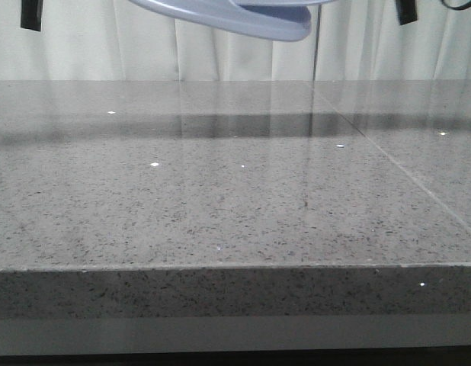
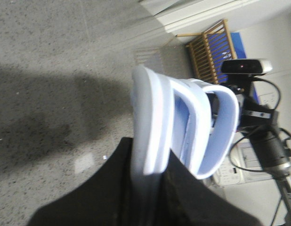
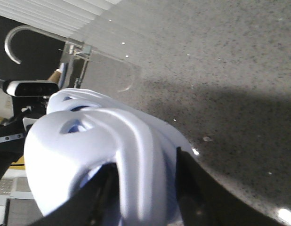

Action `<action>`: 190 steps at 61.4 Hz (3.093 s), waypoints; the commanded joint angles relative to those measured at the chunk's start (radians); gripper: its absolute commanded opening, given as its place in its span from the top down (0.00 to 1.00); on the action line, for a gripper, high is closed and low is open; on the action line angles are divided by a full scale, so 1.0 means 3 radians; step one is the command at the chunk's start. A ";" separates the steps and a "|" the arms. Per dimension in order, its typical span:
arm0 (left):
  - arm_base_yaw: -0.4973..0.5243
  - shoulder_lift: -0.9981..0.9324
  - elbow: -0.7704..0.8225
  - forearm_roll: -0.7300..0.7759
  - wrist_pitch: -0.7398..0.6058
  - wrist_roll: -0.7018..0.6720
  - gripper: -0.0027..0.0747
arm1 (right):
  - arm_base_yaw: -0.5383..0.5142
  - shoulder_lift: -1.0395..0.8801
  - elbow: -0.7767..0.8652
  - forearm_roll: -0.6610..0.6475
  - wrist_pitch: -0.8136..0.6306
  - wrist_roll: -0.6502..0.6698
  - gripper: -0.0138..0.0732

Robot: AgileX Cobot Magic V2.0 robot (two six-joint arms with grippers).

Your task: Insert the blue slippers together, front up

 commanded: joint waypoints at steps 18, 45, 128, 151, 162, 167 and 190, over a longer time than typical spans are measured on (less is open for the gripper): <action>-0.0021 -0.0148 -0.0100 -0.0223 0.0035 -0.0019 0.99 | -0.0310 -0.0380 -0.0106 -0.0448 0.0128 0.0123 0.43; -0.0075 -0.0148 0.0293 0.0307 0.0003 -0.0242 0.99 | -0.0716 -0.0625 -0.0106 -0.0583 0.0236 0.0123 0.41; 0.0624 -0.0181 -0.0196 0.1872 0.0137 -0.0739 0.92 | -0.0709 -0.0649 -0.0106 -0.0854 0.0226 0.0048 0.46; 0.0644 -0.0891 -0.0288 0.2502 -0.0583 -0.0739 0.99 | -0.0669 -0.1237 -0.0106 -0.1800 -0.0299 -0.0075 0.86; 0.0632 -0.1386 -0.0113 0.2888 -0.1052 -0.0739 0.99 | -0.0402 -0.1614 0.0002 -0.2390 -0.0739 -0.0097 0.91; 0.0605 -0.1642 0.0083 0.3049 -0.1341 -0.0739 0.99 | -0.0238 -0.1815 0.0193 -0.2605 -0.0991 -0.0097 0.91; 0.0137 -0.3030 0.1765 0.3514 -0.3084 -0.0712 0.99 | 0.0233 -0.3219 0.2148 -0.2846 -0.3023 -0.0354 0.91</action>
